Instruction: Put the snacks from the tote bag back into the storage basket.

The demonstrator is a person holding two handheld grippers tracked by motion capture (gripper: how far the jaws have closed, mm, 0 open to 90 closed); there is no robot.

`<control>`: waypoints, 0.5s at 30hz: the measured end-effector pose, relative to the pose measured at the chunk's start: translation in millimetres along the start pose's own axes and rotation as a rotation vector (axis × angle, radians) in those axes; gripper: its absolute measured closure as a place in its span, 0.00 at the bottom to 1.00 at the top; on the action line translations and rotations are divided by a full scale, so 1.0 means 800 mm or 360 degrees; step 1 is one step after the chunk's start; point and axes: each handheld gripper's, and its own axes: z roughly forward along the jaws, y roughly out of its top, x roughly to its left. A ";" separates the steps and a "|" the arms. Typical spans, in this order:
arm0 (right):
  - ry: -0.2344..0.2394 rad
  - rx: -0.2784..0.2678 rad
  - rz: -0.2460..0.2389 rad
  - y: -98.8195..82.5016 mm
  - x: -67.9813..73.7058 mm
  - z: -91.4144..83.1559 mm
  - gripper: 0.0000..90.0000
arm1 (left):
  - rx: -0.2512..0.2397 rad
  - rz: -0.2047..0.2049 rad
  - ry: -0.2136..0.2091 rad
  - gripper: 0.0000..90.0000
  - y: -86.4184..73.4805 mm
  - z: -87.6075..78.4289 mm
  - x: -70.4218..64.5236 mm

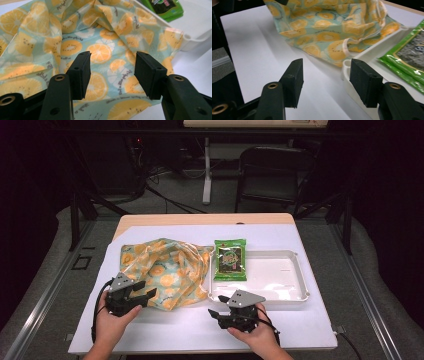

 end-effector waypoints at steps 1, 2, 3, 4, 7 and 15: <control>0.0009 0.0005 -0.0017 -0.002 0.002 0.002 0.49 | 0.0000 0.0001 0.0001 0.52 -0.002 0.002 -0.001; 0.0013 0.0009 -0.0027 -0.003 0.004 0.004 0.49 | 0.0003 0.0008 -0.0002 0.52 -0.003 0.003 -0.002; 0.0021 0.0014 -0.0028 -0.005 0.005 0.006 0.49 | -0.0003 0.0001 -0.0012 0.52 -0.005 0.004 -0.003; 0.0032 0.0027 -0.0036 -0.007 0.006 0.007 0.49 | -0.0010 -0.0004 -0.0032 0.52 -0.006 0.005 -0.005; 0.0044 0.0039 -0.0021 -0.011 0.007 0.012 0.51 | -0.0026 0.0011 -0.0042 0.52 -0.008 0.007 -0.008; 0.0057 0.0067 0.0023 -0.021 0.005 0.020 0.56 | -0.0057 -0.0012 -0.0046 0.52 -0.013 0.007 -0.003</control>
